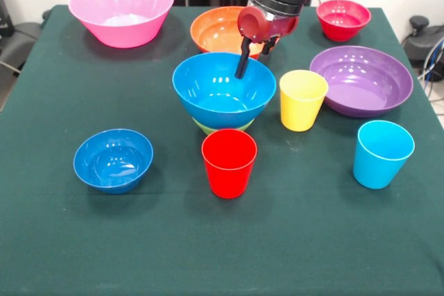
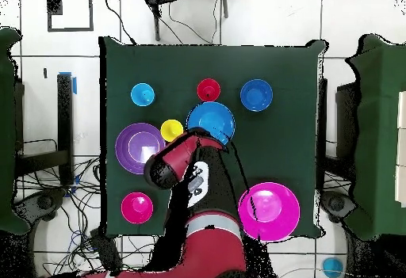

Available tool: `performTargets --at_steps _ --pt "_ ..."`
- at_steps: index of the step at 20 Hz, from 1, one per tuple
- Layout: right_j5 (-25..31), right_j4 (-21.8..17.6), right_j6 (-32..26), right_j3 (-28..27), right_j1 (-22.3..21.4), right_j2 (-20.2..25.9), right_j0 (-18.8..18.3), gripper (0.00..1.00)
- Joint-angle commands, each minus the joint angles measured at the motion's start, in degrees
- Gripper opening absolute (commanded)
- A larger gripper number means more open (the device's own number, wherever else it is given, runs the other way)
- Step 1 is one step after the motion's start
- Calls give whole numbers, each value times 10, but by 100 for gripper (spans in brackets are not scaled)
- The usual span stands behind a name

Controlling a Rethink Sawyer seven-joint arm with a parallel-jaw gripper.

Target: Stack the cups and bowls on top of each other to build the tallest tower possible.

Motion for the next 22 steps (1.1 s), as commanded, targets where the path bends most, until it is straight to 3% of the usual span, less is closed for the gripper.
performTargets --at_steps 1,15,22 --pt "46 27 29 -11 -15 39 3 100" --pt "96 56 0 10 -53 38 2 100" --pt "97 79 -29 29 -91 68 -32 100"
